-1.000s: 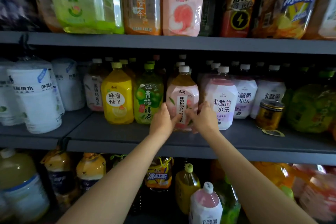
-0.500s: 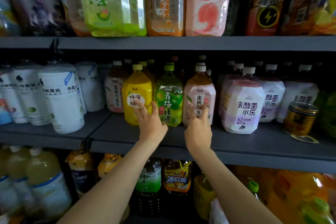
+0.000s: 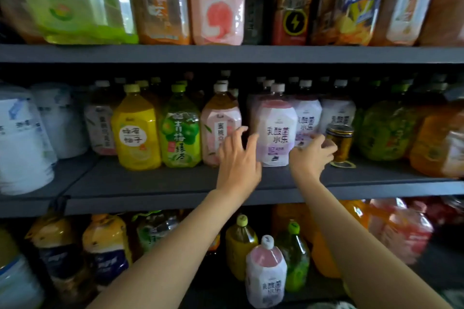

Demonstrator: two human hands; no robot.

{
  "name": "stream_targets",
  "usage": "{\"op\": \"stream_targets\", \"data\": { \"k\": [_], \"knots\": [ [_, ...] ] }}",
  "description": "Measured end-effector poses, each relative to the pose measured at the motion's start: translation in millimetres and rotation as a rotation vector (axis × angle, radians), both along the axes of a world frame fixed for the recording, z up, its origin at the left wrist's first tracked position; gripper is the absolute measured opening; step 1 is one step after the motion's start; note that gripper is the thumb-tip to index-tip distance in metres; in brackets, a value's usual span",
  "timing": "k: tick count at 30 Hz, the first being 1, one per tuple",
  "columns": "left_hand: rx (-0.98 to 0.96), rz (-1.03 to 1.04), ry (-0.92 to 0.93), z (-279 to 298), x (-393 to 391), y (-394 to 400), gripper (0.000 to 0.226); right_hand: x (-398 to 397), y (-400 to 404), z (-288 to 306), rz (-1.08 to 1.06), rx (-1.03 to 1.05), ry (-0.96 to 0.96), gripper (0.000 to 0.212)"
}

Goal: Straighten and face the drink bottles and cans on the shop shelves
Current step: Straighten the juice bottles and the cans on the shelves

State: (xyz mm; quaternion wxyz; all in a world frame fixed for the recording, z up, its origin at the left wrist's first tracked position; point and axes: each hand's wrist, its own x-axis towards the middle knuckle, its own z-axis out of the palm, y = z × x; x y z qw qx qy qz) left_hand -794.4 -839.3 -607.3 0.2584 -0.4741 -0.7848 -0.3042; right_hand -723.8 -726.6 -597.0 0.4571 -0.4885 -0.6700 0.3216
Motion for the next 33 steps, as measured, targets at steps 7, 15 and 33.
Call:
{"op": "stream_targets", "data": {
  "k": [7,15,33],
  "knots": [
    [-0.039,-0.253,0.150,2.3,37.8,87.9,0.045,50.6,76.1,-5.2,0.041,0.185,-0.199,0.061],
    [0.087,-0.300,-0.222,-14.7,50.4,156.2,0.051,31.4,138.6,-20.7,0.031,0.093,-0.142,0.070],
    [-0.015,-0.631,-0.669,191.5,111.7,24.9,0.081,126.8,-25.6,209.4,0.112,0.410,0.086,0.059]
  ]
}}
